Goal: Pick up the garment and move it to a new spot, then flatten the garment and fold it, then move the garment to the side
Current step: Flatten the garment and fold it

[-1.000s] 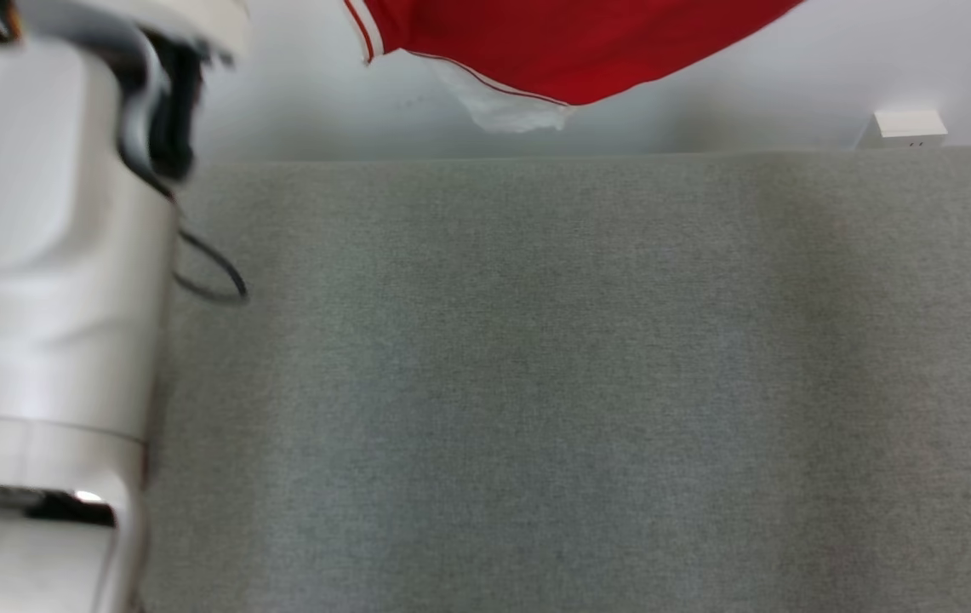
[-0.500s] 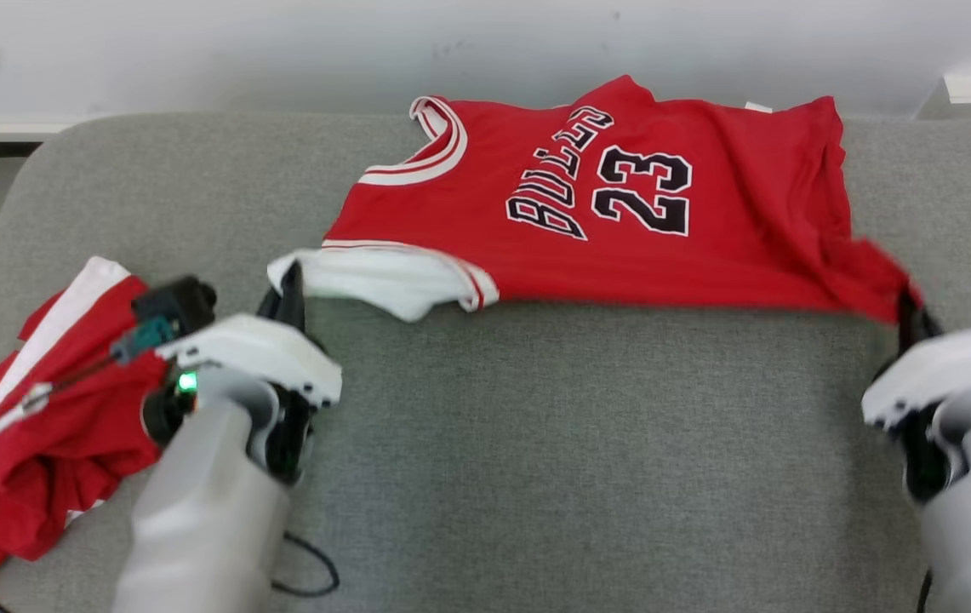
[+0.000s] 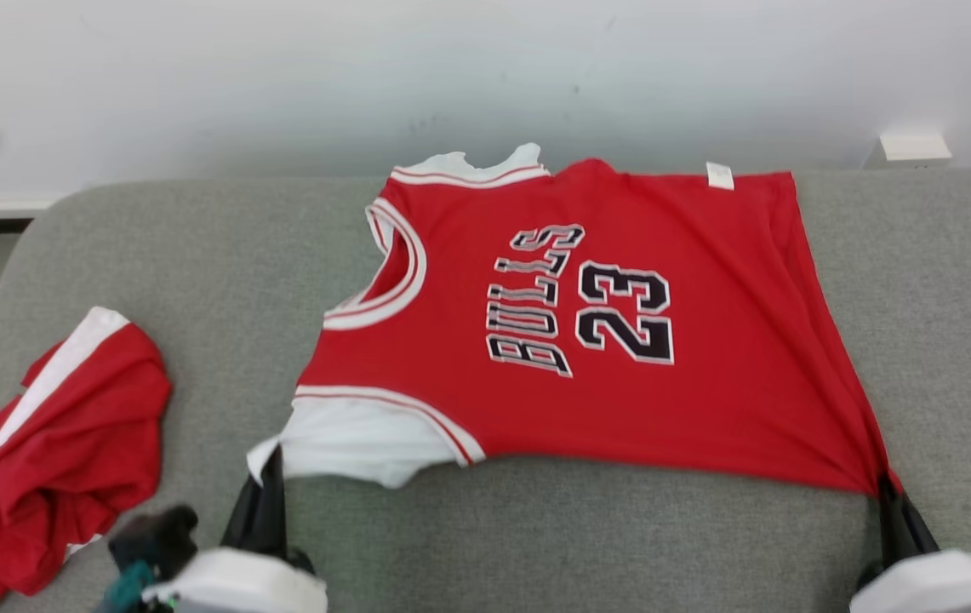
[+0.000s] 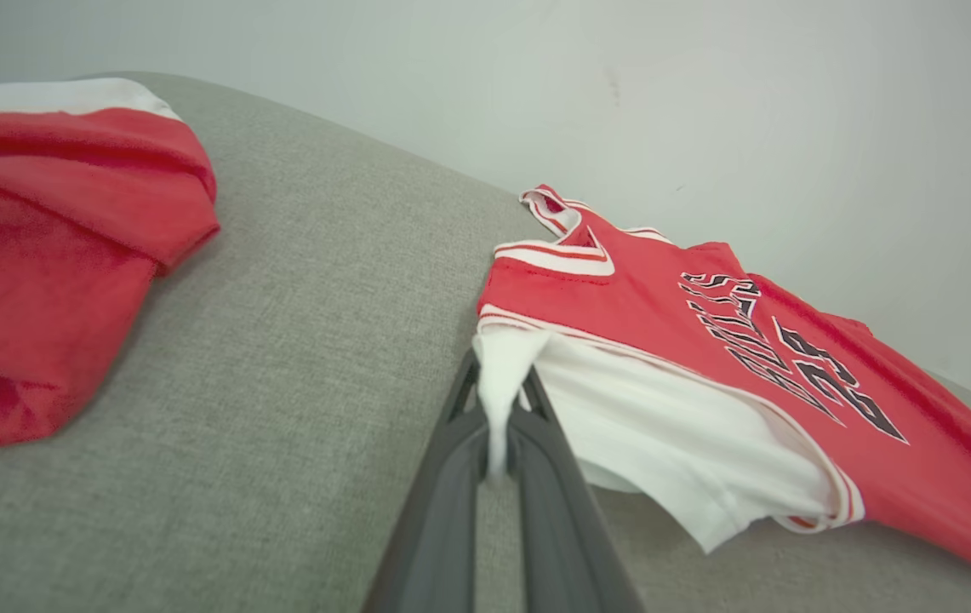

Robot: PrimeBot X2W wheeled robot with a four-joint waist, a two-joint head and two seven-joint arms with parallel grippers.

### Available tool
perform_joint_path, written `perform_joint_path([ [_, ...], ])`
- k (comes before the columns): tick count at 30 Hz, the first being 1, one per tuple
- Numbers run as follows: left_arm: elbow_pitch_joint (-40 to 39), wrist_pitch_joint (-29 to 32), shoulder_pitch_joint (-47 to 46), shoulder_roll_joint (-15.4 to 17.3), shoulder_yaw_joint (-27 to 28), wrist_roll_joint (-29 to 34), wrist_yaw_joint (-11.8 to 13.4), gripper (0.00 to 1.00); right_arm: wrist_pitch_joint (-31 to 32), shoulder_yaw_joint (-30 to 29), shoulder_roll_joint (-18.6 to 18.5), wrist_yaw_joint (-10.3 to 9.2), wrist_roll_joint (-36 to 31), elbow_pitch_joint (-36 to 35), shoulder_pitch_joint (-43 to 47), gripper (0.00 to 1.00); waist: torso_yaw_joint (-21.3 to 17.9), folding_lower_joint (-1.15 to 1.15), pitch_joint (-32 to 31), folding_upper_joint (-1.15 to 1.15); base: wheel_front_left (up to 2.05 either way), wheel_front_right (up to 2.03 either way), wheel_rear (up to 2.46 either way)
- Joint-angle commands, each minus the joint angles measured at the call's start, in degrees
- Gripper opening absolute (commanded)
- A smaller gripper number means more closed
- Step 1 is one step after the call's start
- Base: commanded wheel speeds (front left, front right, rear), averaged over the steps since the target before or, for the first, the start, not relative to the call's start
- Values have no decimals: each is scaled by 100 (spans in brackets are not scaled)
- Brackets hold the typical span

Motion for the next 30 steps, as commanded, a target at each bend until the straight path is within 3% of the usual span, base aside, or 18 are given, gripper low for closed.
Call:
perform_joint_path([
  [1, -396, -21, 375, 77, -9, 13, 144, 0, 47, -16, -175, -26, 16, -268, 365, 0, -20, 1, -105, 0, 0, 0, 0],
  [9, -3259, 1027, 1980, 148, -473, 334, 715, 0, 1084, -558, -109, -26, -300, -2694, 2007, 0, 45, 1, -256, 0, 0, 0, 0],
  [13, -3974, 1453, 2234, 258, -572, 371, 800, 0, 1777, -949, 126, -25, -605, -3896, 2483, 0, 38, 1, -220, 0, 0, 0, 0],
  [21, -3798, 1751, 1621, 428, -622, 294, 626, 0, 2487, -975, 288, -24, -835, -4790, 2331, 0, 6, 1, 24, 0, 0, 0, 0],
  [30, -2610, 2274, -17, 491, -735, 22, 207, 0, 2824, -980, 293, -22, -985, -4301, 1241, 0, 104, 1, 489, 0, 0, 0, 0],
])
